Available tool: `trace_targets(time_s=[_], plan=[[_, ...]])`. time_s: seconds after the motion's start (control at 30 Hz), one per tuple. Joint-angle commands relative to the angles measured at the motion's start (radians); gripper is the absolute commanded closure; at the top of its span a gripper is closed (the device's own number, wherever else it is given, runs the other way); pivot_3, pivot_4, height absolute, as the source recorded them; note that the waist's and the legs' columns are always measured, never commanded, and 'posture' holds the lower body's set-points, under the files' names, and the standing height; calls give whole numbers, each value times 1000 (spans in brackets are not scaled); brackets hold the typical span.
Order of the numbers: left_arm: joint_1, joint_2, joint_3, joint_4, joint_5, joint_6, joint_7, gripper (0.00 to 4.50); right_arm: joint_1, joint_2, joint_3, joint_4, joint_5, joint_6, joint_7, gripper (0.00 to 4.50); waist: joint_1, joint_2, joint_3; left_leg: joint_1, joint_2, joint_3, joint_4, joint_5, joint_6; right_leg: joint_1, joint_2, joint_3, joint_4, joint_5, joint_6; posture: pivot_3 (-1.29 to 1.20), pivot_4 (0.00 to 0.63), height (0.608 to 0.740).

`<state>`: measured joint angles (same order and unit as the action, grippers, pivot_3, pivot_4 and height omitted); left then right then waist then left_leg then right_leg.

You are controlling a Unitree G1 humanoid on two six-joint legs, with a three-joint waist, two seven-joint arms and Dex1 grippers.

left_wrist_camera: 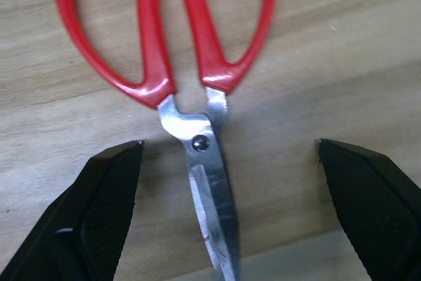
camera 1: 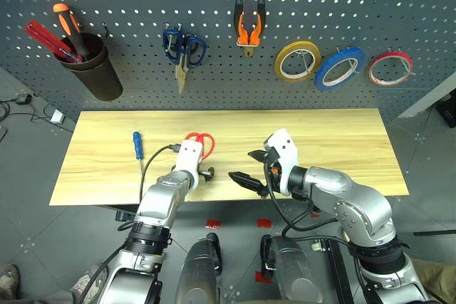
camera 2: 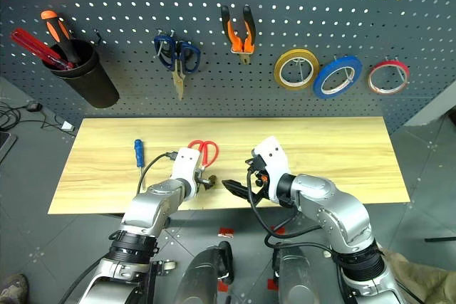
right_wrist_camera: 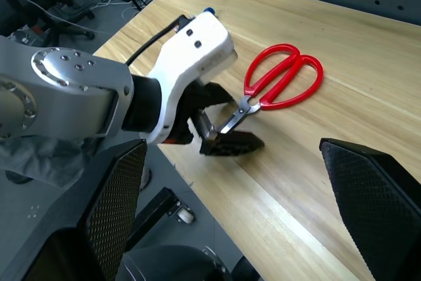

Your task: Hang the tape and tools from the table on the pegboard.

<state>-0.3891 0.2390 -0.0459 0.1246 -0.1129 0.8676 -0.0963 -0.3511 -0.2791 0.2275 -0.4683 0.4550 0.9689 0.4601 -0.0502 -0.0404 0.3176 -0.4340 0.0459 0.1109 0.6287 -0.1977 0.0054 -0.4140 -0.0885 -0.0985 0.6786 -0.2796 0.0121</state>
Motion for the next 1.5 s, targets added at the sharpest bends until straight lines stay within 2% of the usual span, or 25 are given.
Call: trace_targets(time_s=[0.03, 0.1, 0.5, 0.6, 0.8, 0.9, 1.0, 1.1, 1.3, 1.5], plan=[[22, -3, 35, 76, 2, 30, 3, 214, -10, -4, -9, -42, 28, 1, 15, 0, -4, 0, 0, 0, 0, 0, 0, 0, 0, 0, 0, 0, 0, 0, 0, -199, 318, 740], [23, 0, 48, 102, -4, 32, -15, 630, -17, -7, -10, -44, 32, 3, 18, 0, -7, 0, 0, 1, 0, 0, 0, -1, 1, 0, 0, 0, 1, 0, 0, -199, 318, 740], [19, 2, 67, 207, -6, 39, -107, 4193, -66, -21, -18, -43, 33, 6, 20, 0, -8, 8, -9, 3, -1, 0, 0, -1, 2, 3, 0, 0, 1, 0, 0, -222, 313, 740], [41, 22, 37, 182, 11, -12, -143, 4193, -71, -22, -15, -51, 29, 6, 17, 0, -8, 9, -10, 3, 0, 0, 0, -1, 2, 3, 0, 0, 1, 0, 0, -229, 311, 740], [197, 126, -57, -93, 65, -225, -237, 4193, -80, -73, 42, -94, -54, -115, 32, 0, -16, 9, -10, 3, 0, 0, -1, -1, -1, 2, -1, 0, 0, 0, 0, -231, 305, 740], [281, 153, -45, -230, 73, -319, -242, 4193, -72, -81, 50, -122, -89, -217, 38, 0, -18, 8, -9, 1, 0, 0, -1, -1, -1, 0, -1, 0, -1, 0, 0, -230, 301, 740], [394, 161, 3, -415, 92, -433, -205, 4193, -46, -48, 16, -164, -76, -289, 24, 0, -25, 6, -8, -2, 0, 0, -2, -1, -1, -2, -1, 0, -2, 0, 0, -235, 299, 740], [468, 172, 38, -547, 147, -532, -154, 4193, -42, -51, 21, -174, -129, -378, 14, 0, -28, 6, -8, -2, 0, 0, -2, -2, 0, -2, -1, 0, -3, 0, 0, -236, 295, 740], [504, 181, 101, -677, 225, -651, -100, 4193, -27, -30, -22, -179, -96, -403, 8, 0, -33, 6, -8, -2, 0, 0, -2, -4, 3, -2, -1, -1, -4, 0, 0, -225, 289, 740], [431, 181, 134, -688, 244, -706, -98, 4193, -40, -24, -23, -140, -148, -444, -7, 0, -34, 6, -8, -2, 0, 1, -2, -4, 3, -2, 0, -1, -3, 0, 0, -229, 287, 740]])
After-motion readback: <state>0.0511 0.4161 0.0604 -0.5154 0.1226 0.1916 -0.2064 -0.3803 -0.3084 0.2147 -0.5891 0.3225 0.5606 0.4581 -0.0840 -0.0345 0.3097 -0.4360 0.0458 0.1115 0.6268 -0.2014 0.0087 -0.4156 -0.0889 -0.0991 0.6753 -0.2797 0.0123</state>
